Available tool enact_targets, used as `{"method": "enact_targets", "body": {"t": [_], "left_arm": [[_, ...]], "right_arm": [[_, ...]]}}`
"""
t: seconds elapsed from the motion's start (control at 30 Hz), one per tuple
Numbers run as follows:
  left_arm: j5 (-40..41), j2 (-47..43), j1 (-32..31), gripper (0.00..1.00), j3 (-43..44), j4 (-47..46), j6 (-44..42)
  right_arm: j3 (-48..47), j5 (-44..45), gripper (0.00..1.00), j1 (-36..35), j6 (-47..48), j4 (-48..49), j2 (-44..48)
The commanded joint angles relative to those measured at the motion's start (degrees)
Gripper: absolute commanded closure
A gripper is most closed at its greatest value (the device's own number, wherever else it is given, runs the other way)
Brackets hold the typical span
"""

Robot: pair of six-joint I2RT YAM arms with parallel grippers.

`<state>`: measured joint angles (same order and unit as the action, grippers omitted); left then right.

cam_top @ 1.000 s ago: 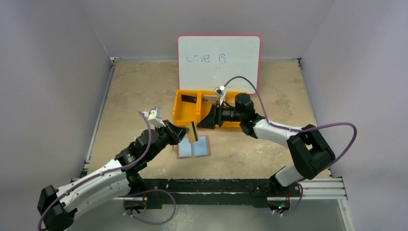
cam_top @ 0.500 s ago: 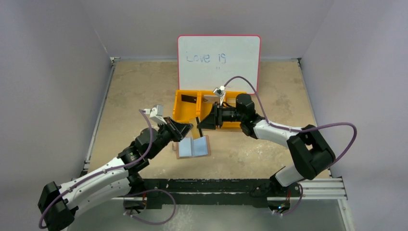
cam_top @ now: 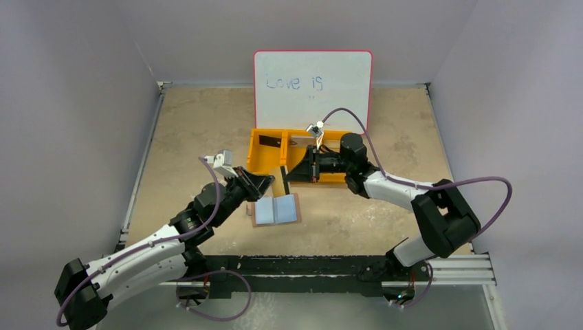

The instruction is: Take the credit cards out of the card holder

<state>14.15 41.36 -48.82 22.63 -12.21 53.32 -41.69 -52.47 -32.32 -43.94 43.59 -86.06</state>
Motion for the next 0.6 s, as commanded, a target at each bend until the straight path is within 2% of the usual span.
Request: {"method": "enact_targets", "body": {"t": [0.0,0.03,0.13,0.23,0.3,0.4,0.57], "left_arm": [[1.9,-1.1,0.0,0.83,0.9,-1.9,-0.7],[2.2,-1.0,0.0,0.78,1.1,-1.4,-0.8],[4.1,-0.8,0.0,0.53,2.3,1.6,-1.4],[8.2,-1.6,0.0,0.37,3.6,6.7,-1.8],[11.7,-1.9,0.0,0.35,5.1,12.1,-1.8],[15.8,-2.0,0.0,0.34,7.7,19.1,-1.7],[16.4,-2.3,0.0,0.34,9.6,23.4,-2.9]], "right_arm": [[-0.8,0.2,1.00,0.5,0.7,0.6,2.0],[-0.8,0.6,1.00,0.5,0.8,0.5,2.3],[-0.9,2.5,1.00,1.0,2.5,-1.5,3.8],[-1.7,6.4,1.00,2.0,6.0,-6.4,6.0],[-4.1,11.3,1.00,2.9,12.4,-16.6,7.9],[-9.0,27.7,1.00,3.6,25.5,-32.1,10.9],[-10.5,49.2,1.00,3.8,47.5,-38.8,17.1]]}}
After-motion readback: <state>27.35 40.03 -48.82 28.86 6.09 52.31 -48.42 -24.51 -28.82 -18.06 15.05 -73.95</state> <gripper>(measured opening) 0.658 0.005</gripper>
